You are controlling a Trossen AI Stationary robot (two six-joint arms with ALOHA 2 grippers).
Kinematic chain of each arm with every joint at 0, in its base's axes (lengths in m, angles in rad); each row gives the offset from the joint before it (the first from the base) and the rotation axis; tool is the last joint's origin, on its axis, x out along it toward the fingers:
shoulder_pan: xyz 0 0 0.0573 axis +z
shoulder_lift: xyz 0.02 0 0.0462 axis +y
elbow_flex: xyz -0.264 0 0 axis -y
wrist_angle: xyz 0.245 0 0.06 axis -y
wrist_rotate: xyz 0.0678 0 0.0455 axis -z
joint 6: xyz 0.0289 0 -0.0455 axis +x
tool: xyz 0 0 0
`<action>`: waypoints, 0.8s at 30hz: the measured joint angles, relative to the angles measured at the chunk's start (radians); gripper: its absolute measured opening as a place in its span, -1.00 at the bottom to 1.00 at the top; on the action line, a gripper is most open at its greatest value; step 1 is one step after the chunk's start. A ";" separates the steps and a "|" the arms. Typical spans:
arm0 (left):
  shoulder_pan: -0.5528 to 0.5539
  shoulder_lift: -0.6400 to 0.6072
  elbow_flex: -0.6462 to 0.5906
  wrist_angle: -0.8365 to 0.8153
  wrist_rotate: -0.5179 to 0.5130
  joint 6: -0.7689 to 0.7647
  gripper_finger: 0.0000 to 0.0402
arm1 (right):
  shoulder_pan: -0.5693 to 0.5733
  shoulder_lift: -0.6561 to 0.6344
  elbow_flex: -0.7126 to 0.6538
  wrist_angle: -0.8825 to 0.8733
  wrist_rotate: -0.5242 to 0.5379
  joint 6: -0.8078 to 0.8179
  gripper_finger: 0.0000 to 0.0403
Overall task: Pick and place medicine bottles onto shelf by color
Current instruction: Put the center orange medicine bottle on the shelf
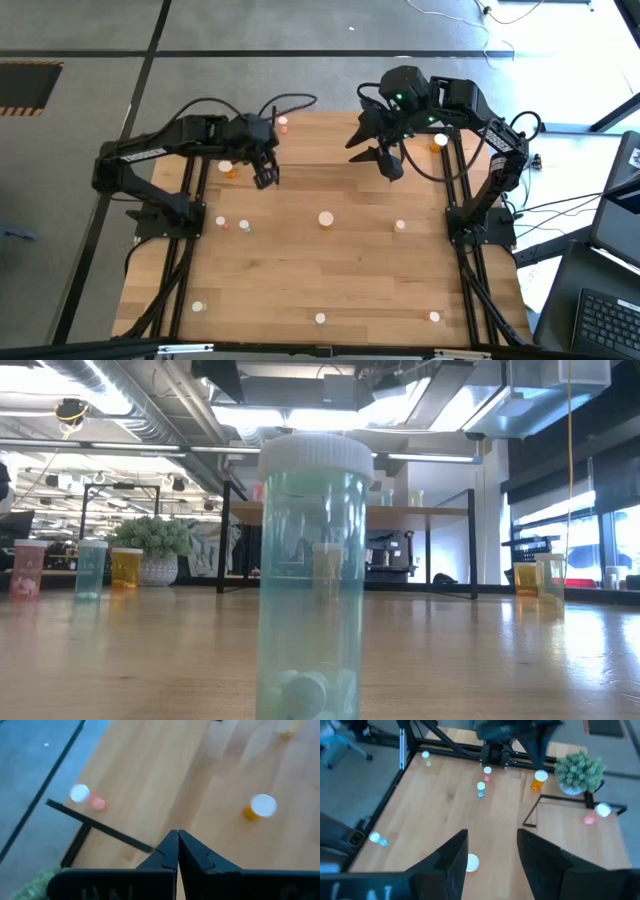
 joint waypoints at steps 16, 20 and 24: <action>-0.346 -0.087 -0.002 -0.159 -0.040 -0.297 -1.00 | 0.116 0.000 0.000 -0.136 0.204 0.028 -0.15; -0.419 -0.130 -0.001 -0.213 -0.102 -0.354 -1.00 | 0.160 0.000 0.000 -0.137 0.356 0.156 -0.15; -0.483 -0.170 0.000 -0.206 -0.119 -0.373 -1.00 | 0.177 0.000 0.000 -0.137 0.365 0.262 -0.15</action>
